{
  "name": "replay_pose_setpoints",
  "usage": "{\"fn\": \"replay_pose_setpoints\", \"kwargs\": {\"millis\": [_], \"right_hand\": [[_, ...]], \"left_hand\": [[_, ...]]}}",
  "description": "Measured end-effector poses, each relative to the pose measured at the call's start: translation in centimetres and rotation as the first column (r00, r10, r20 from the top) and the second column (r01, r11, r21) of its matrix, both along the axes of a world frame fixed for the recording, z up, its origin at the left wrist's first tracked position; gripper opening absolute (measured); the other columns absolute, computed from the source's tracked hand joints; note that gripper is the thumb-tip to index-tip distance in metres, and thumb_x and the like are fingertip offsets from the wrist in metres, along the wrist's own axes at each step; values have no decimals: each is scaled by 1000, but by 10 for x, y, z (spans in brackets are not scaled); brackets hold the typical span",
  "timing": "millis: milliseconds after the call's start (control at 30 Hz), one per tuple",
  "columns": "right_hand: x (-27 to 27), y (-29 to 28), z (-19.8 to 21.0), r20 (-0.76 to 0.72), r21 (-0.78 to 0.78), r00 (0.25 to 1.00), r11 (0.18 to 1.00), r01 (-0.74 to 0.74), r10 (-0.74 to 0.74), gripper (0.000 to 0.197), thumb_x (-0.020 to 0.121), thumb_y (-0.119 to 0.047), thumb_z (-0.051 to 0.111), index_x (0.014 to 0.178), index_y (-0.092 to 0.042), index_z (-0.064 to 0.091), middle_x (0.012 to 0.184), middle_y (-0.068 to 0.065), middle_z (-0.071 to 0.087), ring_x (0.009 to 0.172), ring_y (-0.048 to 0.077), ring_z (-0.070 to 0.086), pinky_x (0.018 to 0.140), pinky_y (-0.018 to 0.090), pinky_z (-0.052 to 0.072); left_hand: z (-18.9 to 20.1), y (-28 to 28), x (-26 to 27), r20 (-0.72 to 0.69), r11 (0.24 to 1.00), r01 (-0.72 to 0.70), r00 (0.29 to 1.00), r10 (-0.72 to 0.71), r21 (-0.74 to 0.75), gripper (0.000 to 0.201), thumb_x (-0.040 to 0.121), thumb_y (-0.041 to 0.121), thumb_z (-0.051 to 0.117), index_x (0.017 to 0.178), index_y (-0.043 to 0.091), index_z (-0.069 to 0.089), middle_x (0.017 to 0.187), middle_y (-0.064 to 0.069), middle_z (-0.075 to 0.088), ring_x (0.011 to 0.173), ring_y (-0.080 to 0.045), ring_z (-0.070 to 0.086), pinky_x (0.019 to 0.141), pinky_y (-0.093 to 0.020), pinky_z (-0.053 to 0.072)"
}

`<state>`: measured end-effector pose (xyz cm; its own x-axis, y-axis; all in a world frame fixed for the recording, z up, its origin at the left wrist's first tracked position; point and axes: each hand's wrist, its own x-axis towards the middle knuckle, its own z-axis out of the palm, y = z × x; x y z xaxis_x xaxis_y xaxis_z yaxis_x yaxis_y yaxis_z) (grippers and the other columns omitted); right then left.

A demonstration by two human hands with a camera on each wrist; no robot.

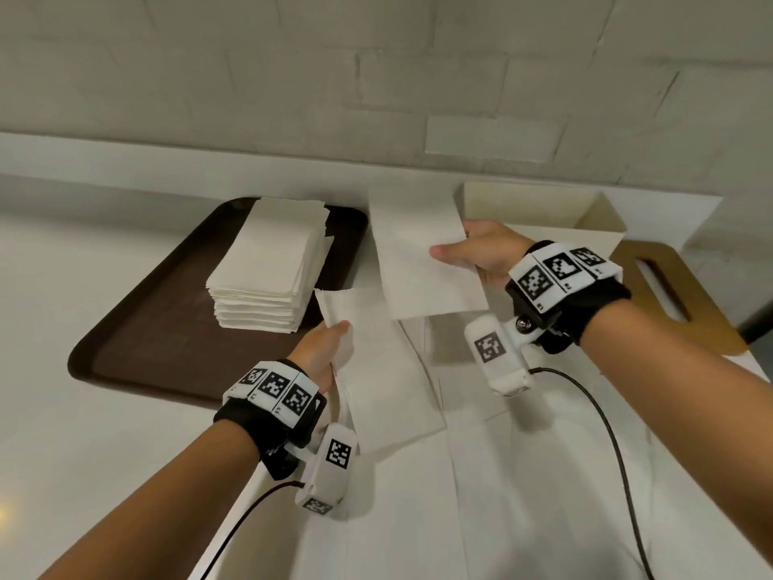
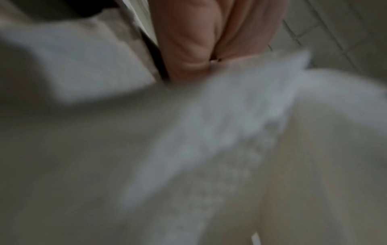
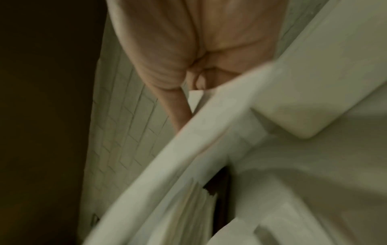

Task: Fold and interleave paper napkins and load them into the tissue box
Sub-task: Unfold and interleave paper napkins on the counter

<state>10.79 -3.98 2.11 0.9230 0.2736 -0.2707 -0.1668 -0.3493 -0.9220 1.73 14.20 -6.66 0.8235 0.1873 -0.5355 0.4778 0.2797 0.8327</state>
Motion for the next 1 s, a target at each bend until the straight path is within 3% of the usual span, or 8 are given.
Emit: {"fn": "replay_pose_setpoints", "kwargs": {"millis": [100, 267, 433, 600, 700, 800, 933, 1000], "right_hand": [[-19, 1, -10, -109, 33, 984, 990, -140, 143, 34, 84, -1, 60, 118, 2, 57, 124, 19, 59, 91, 27, 62, 92, 40, 48], [-44, 15, -51, -205, -141, 949, 952, -271, 240, 41, 82, -8, 66, 122, -3, 57, 124, 13, 61, 114, 28, 59, 102, 40, 45], [-46, 18, -60, -223, -162, 944, 946, -282, 243, 42, 79, -13, 70, 119, -8, 60, 123, 11, 63, 113, 28, 60, 103, 41, 44], [-52, 12, -42, -161, -91, 955, 960, -265, 249, 37, 82, -3, 66, 118, -6, 55, 116, 7, 61, 102, 22, 60, 88, 28, 53], [-46, -7, -8, 185, -251, 971, 963, -102, 151, 72, 74, -14, 76, 135, -12, 37, 129, 8, 48, 109, 17, 51, 94, 28, 44], [-49, -28, 32, 331, -427, 886, 889, -165, 323, 78, 70, -20, 78, 137, -20, 38, 137, -2, 41, 125, 11, 40, 101, 20, 31], [-54, -56, 44, 282, -393, 891, 890, -232, 357, 14, 76, -10, 73, 85, -17, 64, 75, -13, 65, 67, -2, 60, 70, 18, 47], [-56, -77, 39, 313, -274, 924, 952, -132, 218, 14, 79, -7, 69, 91, -11, 65, 80, -5, 66, 70, 3, 61, 72, 20, 50]], "left_hand": [[5, 0, 3, 8, 999, 3, 1000, -2, -44, 39, 98, 20, 39, 134, 6, 46, 132, -15, 55, 119, -32, 53, 101, -42, 42], [8, 2, 5, 93, 992, 33, 995, -21, -124, 56, 87, 47, 49, 131, 13, 51, 135, -14, 54, 122, -31, 53, 108, -48, 37], [13, -1, -1, 145, 979, 92, 987, -66, -183, 65, 91, 62, 14, 118, 19, 54, 109, -6, 64, 104, -22, 58, 80, -35, 46], [25, -8, -8, 171, 993, 116, 979, -111, -21, 40, 95, 14, 45, 134, 7, 44, 131, -17, 56, 114, -31, 56, 95, -43, 45], [42, -20, -7, 257, 974, 176, 944, -209, 144, 40, 94, 7, 46, 134, 10, 44, 131, -13, 56, 116, -30, 55, 103, -47, 42], [67, -45, -9, 264, 796, 279, 841, -473, 537, 37, 93, 16, 49, 130, 19, 49, 119, -3, 60, 113, -23, 57, 99, -37, 44], [81, -72, -9, 74, 467, 392, 698, -712, 792, 37, 89, 26, 58, 125, 20, 53, 113, -1, 59, 107, -20, 56, 86, -27, 42], [78, -73, -9, -22, 408, 468, 677, -735, 784, 40, 83, 25, 65, 122, 18, 55, 108, 0, 59, 105, -21, 57, 87, -28, 44]]}}
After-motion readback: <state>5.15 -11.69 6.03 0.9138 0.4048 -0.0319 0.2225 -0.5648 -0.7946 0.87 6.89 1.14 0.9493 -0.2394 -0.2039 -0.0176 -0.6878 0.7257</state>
